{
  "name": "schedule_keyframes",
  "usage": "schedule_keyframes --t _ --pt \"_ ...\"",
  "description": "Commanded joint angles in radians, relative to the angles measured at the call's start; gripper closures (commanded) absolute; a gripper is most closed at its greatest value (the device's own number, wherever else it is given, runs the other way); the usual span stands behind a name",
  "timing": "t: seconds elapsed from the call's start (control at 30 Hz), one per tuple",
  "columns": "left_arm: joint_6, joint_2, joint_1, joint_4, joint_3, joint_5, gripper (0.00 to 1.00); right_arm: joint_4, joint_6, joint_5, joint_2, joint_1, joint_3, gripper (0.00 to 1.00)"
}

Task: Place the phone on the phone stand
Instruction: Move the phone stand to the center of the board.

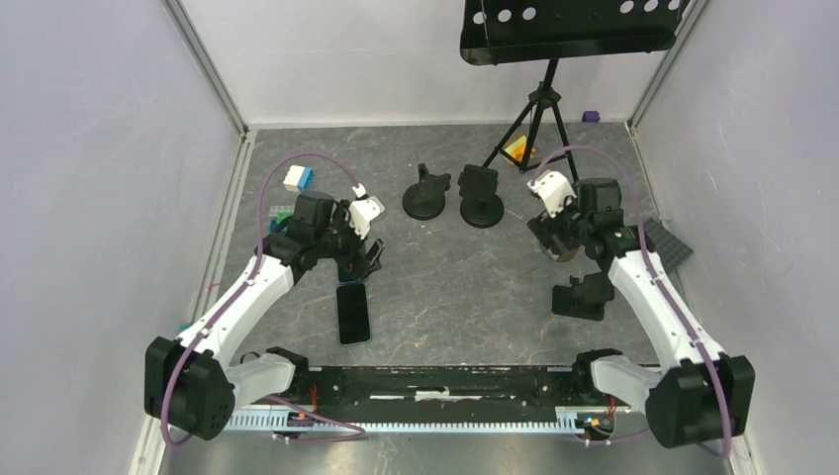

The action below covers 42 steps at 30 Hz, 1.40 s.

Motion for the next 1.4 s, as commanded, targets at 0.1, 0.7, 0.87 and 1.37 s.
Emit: schedule_keyframes --t 0.1,0.7,0.87,1.37 --pt "-0.037 -0.051 -0.001 0.055 -0.017 0.051 0.0 0.04 0.007 -0.134 0.164 -0.197 0.074 0.07" --pt "-0.037 -0.068 -0.001 0.062 -0.024 0.052 0.0 0.01 -0.023 -0.406 0.383 -0.43 0.175 0.54" --pt "-0.039 -0.072 -0.001 0.062 -0.024 0.049 0.0 0.01 -0.031 -0.413 0.408 -0.453 0.177 0.64" --pt "-0.045 -0.069 -0.001 0.062 -0.024 0.051 0.0 -0.039 -0.076 -0.542 0.545 -0.533 0.211 0.98"
